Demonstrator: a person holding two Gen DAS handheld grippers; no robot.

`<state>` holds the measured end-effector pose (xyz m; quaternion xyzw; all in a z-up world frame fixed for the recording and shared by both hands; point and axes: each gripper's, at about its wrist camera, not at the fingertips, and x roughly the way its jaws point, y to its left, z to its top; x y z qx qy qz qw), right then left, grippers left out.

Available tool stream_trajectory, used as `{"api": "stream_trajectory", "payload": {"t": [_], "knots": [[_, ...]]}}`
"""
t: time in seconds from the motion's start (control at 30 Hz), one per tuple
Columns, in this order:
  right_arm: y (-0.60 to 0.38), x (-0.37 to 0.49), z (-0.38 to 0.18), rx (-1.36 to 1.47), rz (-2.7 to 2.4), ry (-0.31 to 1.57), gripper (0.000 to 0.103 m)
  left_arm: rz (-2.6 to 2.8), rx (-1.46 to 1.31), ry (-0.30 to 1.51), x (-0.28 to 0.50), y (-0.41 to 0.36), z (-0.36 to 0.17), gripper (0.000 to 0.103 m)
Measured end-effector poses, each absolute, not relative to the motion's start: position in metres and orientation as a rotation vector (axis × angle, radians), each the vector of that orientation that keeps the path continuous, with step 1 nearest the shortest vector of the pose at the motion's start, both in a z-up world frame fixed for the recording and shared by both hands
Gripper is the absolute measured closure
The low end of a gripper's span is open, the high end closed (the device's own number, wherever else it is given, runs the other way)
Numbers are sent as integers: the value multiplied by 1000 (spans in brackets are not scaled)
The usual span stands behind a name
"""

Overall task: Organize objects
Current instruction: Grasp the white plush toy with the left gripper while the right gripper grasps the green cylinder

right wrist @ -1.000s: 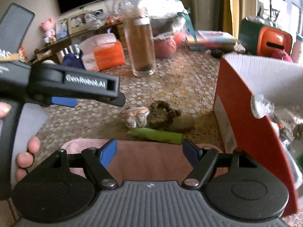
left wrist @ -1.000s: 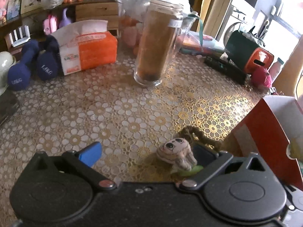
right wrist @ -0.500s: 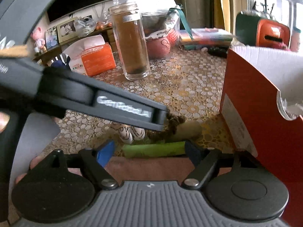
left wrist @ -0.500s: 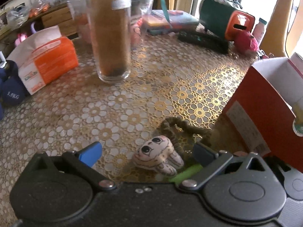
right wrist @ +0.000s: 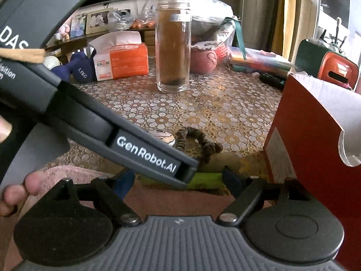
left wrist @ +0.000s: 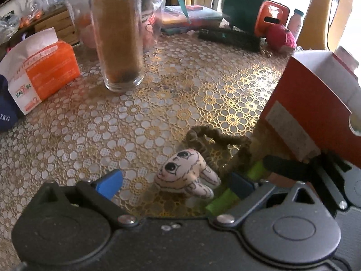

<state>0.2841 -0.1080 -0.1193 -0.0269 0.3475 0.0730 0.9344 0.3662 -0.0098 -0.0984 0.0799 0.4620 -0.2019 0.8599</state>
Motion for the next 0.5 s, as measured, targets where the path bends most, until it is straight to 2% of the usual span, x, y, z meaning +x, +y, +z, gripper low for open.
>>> {"api": "stream_trajectory", "payload": {"t": [0.17,0.23,0.37,0.5], "knots": [[-109,288,-119,-28,176,706,13,-414,141,974,368,-7,-103,19],[-108,288,-120,-43,180,700,13,-419,133,966,367,-6,-104,21],[-115,292,-126,-3,184,739,13,-441,100,952,365,-5,-101,36],[-119,294,-129,14,173,741,13,-462,94,944,364,-6,-100,44]]}}
